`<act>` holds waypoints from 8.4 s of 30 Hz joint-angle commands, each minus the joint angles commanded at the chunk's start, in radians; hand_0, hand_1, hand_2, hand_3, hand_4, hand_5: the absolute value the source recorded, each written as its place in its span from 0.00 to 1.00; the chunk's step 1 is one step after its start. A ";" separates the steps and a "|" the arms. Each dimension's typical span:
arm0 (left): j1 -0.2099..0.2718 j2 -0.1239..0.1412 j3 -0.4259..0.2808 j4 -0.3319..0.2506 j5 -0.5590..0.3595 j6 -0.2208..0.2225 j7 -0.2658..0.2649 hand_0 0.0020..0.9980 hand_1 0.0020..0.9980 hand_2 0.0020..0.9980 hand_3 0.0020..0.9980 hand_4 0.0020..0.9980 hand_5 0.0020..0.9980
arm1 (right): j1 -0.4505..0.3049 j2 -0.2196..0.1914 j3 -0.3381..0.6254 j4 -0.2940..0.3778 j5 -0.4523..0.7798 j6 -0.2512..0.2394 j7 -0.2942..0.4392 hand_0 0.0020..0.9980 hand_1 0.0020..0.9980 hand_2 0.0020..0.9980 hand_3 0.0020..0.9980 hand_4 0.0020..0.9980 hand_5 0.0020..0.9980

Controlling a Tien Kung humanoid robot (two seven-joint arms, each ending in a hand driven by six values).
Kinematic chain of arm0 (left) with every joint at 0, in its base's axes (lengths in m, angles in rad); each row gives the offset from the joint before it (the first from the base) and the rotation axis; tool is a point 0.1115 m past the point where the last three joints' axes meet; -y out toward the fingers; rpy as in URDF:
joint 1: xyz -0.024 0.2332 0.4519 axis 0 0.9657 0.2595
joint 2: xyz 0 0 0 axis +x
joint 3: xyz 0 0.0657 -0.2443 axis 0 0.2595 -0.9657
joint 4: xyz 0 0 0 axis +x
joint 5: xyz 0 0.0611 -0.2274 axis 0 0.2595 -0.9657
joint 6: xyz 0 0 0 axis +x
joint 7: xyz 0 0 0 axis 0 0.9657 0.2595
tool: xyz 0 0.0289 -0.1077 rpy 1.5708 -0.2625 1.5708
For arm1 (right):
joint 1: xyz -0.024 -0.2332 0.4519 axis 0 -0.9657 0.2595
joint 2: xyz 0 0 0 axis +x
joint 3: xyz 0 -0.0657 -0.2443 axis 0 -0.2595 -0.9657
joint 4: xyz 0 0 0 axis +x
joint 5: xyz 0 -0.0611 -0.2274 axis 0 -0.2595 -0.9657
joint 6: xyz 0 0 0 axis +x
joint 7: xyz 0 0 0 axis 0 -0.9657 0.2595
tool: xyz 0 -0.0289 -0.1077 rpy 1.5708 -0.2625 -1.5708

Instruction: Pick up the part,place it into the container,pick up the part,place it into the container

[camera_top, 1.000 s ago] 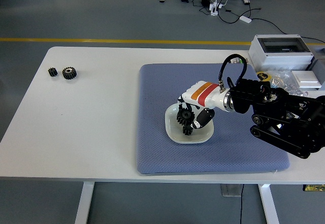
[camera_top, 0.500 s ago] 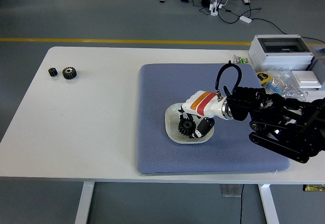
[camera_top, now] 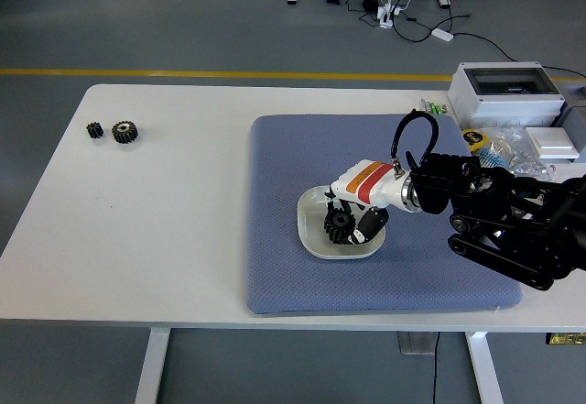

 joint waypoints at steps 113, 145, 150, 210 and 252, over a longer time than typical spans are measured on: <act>0.024 -0.016 0.000 0.000 0.011 -0.003 -0.003 0.72 0.70 0.75 0.62 0.76 0.70 | -0.666 -0.264 1.274 -0.024 1.380 0.120 0.118 0.89 0.84 0.87 0.90 1.00 1.00; 0.005 -0.018 0.017 0.000 0.006 -0.006 -0.004 0.72 0.70 0.75 0.61 0.76 0.70 | -1.086 0.011 1.729 0.203 0.934 0.078 0.099 0.96 0.89 0.89 0.92 1.00 1.00; 0.000 -0.013 0.010 0.000 0.008 -0.006 -0.006 0.72 0.70 0.75 0.61 0.76 0.70 | -1.082 0.007 1.725 0.202 0.912 0.064 0.104 0.95 0.88 0.89 0.92 1.00 1.00; -0.008 -0.011 0.017 0.000 0.011 -0.008 -0.007 0.72 0.70 0.75 0.61 0.76 0.70 | -1.075 0.026 1.721 0.172 0.889 0.048 0.071 0.87 0.83 0.85 0.86 1.00 0.85; -0.011 -0.012 0.031 0.000 -0.008 -0.008 -0.007 0.72 0.70 0.75 0.61 0.76 0.70 | -1.067 0.028 1.716 0.174 0.861 0.044 0.020 0.82 0.79 0.83 0.82 1.00 0.84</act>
